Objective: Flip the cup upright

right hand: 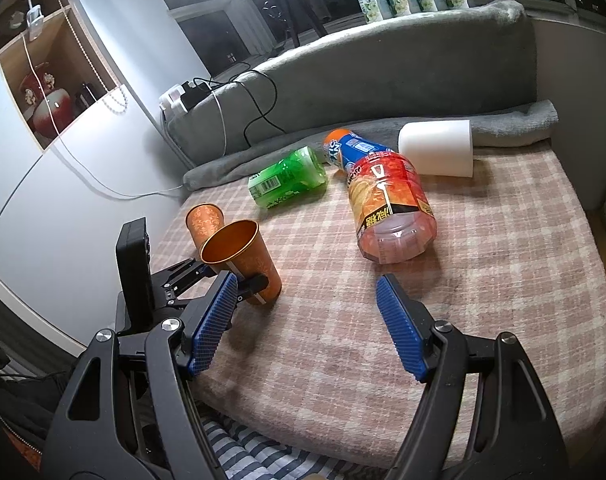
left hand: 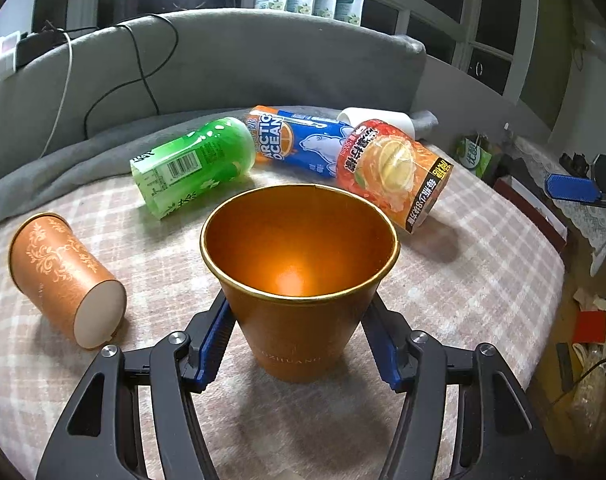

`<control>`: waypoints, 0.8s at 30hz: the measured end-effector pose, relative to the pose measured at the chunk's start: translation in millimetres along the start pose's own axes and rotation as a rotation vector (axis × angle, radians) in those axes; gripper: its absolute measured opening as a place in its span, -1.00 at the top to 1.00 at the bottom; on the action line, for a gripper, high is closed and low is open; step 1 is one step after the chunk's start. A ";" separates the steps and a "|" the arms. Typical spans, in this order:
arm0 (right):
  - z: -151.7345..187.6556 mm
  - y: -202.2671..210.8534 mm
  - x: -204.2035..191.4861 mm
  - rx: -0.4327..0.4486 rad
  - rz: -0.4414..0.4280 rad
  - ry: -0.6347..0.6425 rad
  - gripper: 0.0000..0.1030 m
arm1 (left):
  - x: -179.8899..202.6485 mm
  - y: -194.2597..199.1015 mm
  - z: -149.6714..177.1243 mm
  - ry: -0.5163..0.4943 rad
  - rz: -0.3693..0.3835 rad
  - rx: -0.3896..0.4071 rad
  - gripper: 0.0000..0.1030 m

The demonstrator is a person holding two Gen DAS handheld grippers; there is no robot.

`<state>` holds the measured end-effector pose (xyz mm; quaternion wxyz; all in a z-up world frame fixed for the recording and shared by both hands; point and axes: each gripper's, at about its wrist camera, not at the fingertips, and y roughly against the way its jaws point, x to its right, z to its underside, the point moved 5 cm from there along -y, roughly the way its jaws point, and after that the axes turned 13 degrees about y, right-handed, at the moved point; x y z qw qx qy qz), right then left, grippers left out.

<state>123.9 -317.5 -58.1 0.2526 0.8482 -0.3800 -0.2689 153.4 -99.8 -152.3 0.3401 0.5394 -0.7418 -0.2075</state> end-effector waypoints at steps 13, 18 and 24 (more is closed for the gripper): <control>1.0 -4.3 -4.3 -0.002 0.030 0.031 -0.45 | -2.0 8.9 1.7 0.003 0.002 -0.006 -0.52; 2.3 -11.1 -6.7 -0.005 0.067 0.049 -0.46 | -5.9 18.5 3.7 0.015 0.003 -0.006 -0.55; 4.4 -19.0 -8.5 -0.016 0.131 0.060 -0.46 | -8.2 30.4 5.9 0.019 -0.001 0.000 -0.55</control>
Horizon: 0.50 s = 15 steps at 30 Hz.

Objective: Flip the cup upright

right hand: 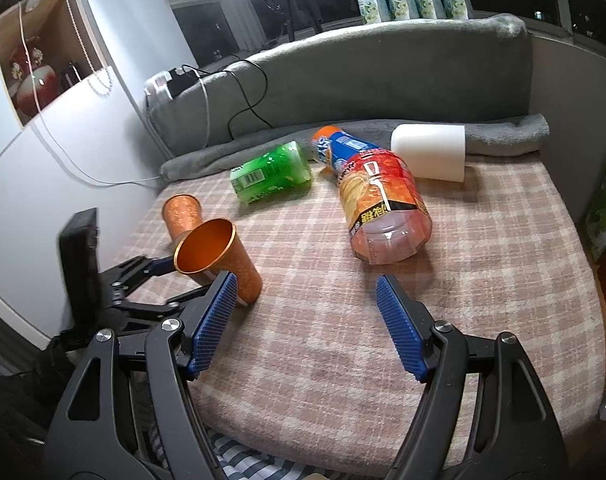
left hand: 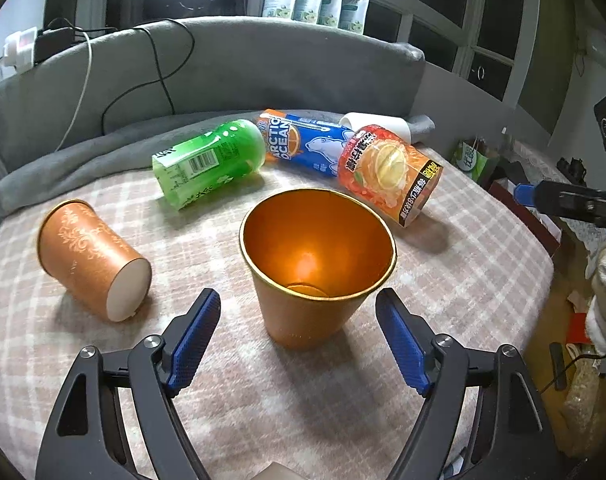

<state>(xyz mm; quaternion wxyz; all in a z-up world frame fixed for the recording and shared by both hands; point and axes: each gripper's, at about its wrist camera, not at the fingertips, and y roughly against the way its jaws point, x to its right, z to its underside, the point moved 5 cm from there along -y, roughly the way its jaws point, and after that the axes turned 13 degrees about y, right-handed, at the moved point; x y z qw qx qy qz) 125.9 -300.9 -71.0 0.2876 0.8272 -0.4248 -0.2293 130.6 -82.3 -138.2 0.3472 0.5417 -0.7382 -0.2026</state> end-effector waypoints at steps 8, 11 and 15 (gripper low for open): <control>-0.8 -1.4 -4.1 0.010 0.049 0.022 -0.61 | -8.1 15.0 1.7 0.024 -0.010 0.005 -0.56; -2.8 0.1 -4.3 0.032 0.066 0.016 -0.78 | -12.1 22.7 2.7 0.035 -0.013 0.009 -0.56; -6.7 2.4 -4.2 0.059 0.103 0.013 -0.80 | -20.1 35.3 2.5 0.058 -0.039 0.032 -0.56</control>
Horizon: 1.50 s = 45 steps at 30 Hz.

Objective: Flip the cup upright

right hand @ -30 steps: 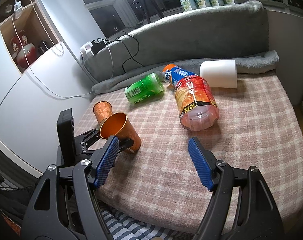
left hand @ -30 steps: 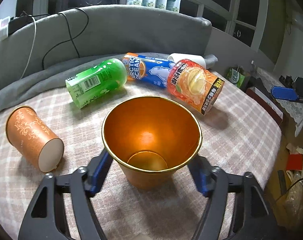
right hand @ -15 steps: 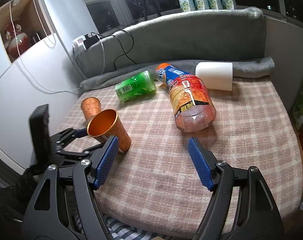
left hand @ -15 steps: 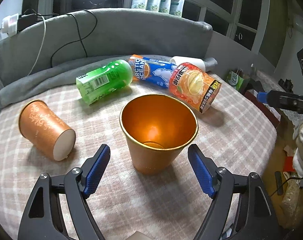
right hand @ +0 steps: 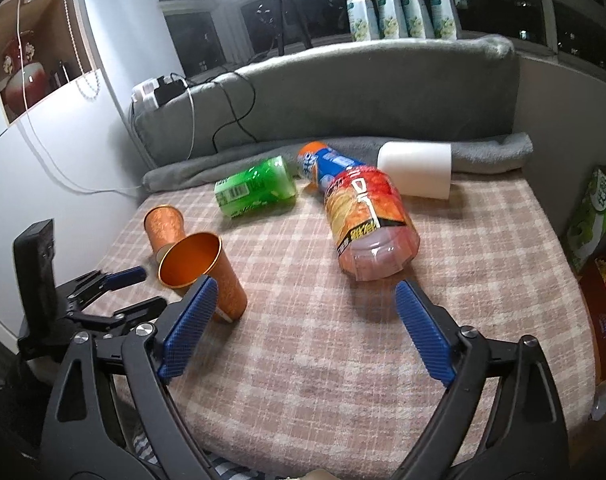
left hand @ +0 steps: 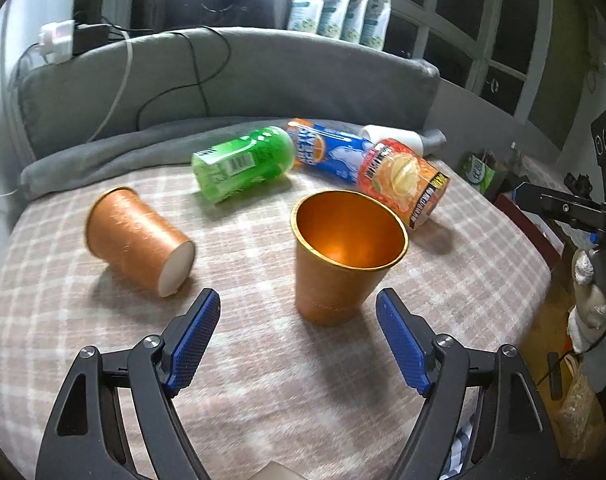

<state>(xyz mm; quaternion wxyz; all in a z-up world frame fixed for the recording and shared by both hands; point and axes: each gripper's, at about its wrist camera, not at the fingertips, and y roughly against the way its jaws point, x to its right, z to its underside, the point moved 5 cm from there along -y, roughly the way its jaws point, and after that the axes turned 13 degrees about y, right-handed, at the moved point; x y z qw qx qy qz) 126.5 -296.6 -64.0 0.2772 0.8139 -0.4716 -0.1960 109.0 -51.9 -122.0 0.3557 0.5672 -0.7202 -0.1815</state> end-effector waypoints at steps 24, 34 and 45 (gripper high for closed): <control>-28.6 29.9 -9.5 0.185 0.327 0.037 -1.00 | -7.2 110.4 -38.2 0.093 -0.203 0.483 -0.61; -31.2 35.8 -2.4 0.244 0.393 0.018 -1.00 | -11.0 107.8 -39.6 0.143 -0.181 0.461 -0.78; -34.4 38.4 -6.0 0.277 0.413 0.037 -1.00 | -10.6 100.6 -38.4 0.128 -0.201 0.444 -0.78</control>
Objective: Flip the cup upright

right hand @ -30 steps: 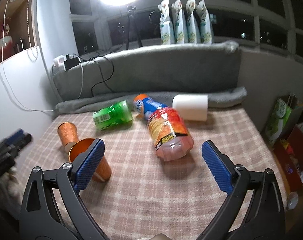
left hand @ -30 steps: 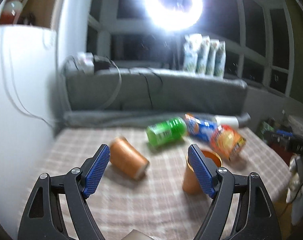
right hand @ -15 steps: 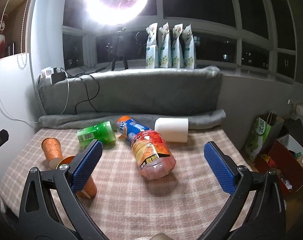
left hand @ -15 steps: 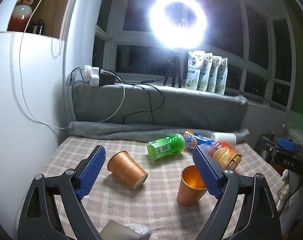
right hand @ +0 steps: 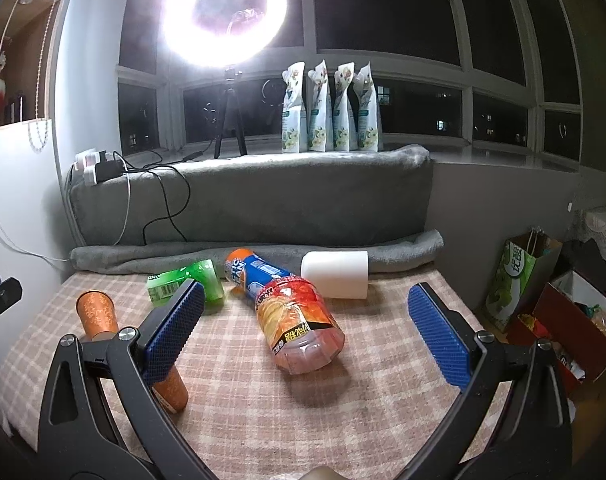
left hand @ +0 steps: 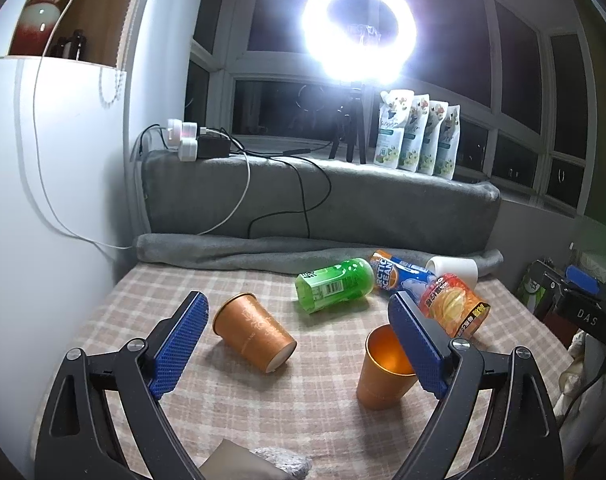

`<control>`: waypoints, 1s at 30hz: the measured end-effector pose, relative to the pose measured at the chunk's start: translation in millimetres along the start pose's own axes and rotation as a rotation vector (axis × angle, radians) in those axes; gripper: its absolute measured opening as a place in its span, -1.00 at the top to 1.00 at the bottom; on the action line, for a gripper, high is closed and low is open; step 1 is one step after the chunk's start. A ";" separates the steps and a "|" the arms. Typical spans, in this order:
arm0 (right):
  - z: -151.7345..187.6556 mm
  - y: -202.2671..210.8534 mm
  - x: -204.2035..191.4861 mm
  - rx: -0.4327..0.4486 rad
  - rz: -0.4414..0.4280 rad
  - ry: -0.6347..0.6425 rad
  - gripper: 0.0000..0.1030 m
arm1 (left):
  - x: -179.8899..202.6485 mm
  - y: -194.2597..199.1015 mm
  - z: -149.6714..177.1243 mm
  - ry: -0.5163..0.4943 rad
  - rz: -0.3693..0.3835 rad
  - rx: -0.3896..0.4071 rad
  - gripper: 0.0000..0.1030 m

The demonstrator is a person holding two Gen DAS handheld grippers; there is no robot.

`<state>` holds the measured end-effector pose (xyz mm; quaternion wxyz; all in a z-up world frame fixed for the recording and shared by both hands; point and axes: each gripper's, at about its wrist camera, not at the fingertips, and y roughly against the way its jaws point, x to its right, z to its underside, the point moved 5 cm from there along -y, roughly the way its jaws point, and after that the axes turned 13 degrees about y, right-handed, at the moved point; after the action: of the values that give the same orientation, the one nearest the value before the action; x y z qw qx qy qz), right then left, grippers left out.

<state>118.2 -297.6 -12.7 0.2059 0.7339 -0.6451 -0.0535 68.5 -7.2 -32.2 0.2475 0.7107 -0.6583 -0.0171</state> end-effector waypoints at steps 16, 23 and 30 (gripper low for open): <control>-0.7 1.1 -2.7 0.002 -0.001 0.009 -1.00 | -3.5 0.9 -0.2 0.006 -0.001 -0.003 -0.78; -1.6 1.6 -3.0 0.005 0.000 0.011 -1.00 | -3.4 1.0 -0.2 0.006 -0.001 -0.002 -0.78; -1.9 1.5 -3.7 0.003 -0.002 0.011 -1.00 | -3.5 0.9 -0.2 0.007 -0.001 -0.003 -0.78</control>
<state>116.9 -293.7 -11.1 0.2080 0.7351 -0.6435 -0.0486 67.3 -3.8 -32.7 0.2509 0.7106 -0.6571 -0.0158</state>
